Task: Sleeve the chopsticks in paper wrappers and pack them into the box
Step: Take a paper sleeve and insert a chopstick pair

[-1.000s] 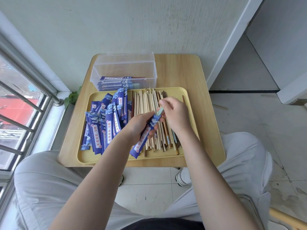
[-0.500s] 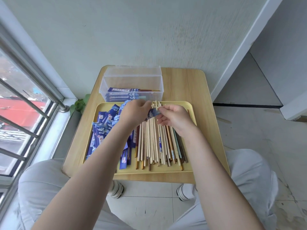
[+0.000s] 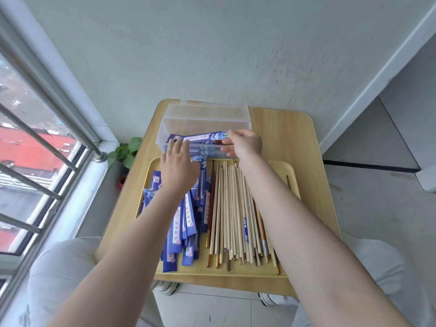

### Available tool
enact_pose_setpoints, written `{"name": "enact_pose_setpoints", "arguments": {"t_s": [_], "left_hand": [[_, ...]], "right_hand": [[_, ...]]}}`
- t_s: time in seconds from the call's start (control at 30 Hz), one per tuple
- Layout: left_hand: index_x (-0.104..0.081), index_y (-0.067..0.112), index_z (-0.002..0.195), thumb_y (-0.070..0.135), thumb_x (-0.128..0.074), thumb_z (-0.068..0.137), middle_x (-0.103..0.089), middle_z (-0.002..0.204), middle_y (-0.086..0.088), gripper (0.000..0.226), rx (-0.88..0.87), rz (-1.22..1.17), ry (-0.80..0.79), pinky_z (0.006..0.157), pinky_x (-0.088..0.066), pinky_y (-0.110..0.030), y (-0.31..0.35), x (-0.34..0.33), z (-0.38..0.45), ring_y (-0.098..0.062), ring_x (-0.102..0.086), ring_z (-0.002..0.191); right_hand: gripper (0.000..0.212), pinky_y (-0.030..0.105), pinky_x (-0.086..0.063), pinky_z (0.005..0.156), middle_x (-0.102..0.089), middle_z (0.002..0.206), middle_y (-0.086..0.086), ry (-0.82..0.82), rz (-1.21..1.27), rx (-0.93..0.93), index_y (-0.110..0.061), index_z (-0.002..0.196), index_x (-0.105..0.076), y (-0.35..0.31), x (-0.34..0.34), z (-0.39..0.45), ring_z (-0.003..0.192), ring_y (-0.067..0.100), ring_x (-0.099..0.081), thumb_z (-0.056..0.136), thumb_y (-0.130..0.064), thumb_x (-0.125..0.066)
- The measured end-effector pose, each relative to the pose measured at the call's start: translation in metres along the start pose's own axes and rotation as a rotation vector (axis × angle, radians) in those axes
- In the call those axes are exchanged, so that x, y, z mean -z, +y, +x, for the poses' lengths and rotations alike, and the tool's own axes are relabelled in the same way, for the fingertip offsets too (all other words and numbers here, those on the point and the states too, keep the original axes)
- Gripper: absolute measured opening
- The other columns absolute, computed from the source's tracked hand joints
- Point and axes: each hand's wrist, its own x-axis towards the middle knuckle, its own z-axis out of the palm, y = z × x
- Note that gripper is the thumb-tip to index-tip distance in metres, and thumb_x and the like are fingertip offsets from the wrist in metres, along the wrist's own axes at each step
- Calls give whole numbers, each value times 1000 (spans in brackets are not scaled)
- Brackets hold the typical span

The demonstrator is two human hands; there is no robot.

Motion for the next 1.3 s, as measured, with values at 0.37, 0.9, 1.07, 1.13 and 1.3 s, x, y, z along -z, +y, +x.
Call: {"name": "enact_pose_setpoints", "arguments": {"t_s": [0.37,0.9,1.07,1.13,1.3], "left_hand": [[-20,13,159,15,-50,98,-10,168,-4,68,20,-47,24,126,-8,-42,0,-11,-4,-22,2,156],[-40,13,70,26,-48,93,-44,67,-2,27,283,-186,-218,55,-28,-28,-27,-3,-52,-19,-39,60],[-45,11,75,24,-49,94,-47,71,-3,24,267,-241,-159,57,-29,-30,-28,-5,-62,-21,-41,64],[-54,7,81,25,-49,95,-52,76,-5,23,270,-242,-156,59,-33,-30,-28,-5,-64,-22,-45,67],[-62,7,94,28,-49,96,-62,86,-6,25,273,-237,-151,59,-38,-30,-27,-5,-66,-20,-52,72]], "right_hand": [[42,35,-54,62,-62,74,9,-202,-469,-74,3,134,-50,-15,-11,5,63,31,-71,98,-18,-48],[28,27,-42,55,-59,67,3,-448,-1029,6,-13,74,-56,62,-19,-72,54,21,-54,89,-34,-66],[27,27,-40,52,-63,76,8,-418,-843,-51,-7,88,-64,74,-20,-76,58,24,-54,91,-32,-70],[28,24,-38,47,-61,71,8,-406,-782,-104,-8,83,-60,75,-18,-77,51,21,-49,92,-33,-70],[14,13,-28,33,-56,66,5,-388,-558,-268,-6,96,-57,77,-13,-83,36,9,-41,97,-19,-64]]}}
